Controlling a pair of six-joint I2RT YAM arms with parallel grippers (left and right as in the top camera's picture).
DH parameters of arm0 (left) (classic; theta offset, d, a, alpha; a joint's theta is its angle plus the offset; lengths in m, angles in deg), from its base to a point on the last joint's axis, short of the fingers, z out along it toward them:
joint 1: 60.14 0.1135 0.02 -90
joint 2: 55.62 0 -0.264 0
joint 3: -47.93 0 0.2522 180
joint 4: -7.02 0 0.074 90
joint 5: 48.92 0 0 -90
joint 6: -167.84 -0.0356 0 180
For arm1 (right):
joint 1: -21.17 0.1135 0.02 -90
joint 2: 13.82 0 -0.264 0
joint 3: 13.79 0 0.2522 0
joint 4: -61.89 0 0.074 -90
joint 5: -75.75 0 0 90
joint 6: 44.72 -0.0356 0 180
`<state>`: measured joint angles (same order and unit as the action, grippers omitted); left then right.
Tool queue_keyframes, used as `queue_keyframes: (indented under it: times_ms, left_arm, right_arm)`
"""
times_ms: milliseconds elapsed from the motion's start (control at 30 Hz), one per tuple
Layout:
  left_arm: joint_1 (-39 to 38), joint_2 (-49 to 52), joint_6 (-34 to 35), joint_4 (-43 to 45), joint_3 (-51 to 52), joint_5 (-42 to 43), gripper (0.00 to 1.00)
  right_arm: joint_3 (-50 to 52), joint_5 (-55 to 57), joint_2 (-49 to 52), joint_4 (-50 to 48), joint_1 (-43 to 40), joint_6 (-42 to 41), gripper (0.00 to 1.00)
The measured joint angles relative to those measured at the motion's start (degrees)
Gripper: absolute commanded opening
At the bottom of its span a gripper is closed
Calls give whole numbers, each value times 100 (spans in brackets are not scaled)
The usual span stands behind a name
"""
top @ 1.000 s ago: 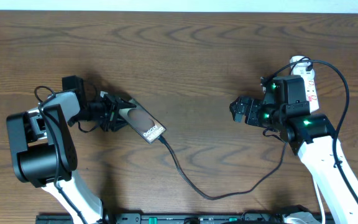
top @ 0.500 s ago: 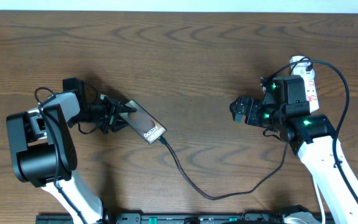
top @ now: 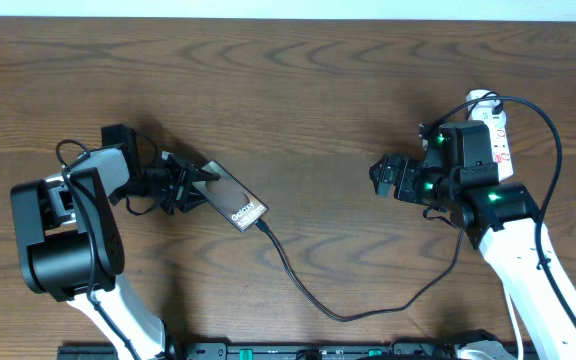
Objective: Plug charger to phone and switch on socket
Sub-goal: 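Lay the phone flat on the table with the left gripper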
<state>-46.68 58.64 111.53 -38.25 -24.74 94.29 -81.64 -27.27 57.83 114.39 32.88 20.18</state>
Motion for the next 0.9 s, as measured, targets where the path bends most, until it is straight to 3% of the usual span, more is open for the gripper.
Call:
queue_keyframes:
  times_ms: [167, 900]
  left_arm:
    - [-15, -26, -13, 46, -2, 50, 60]
    - [-57, -74, -74, 48, -35, 44, 68]
  right_arm:
    - [0, 0, 0, 2, 0, -2, 99]
    - [0, 0, 0, 0, 0, -2, 99]
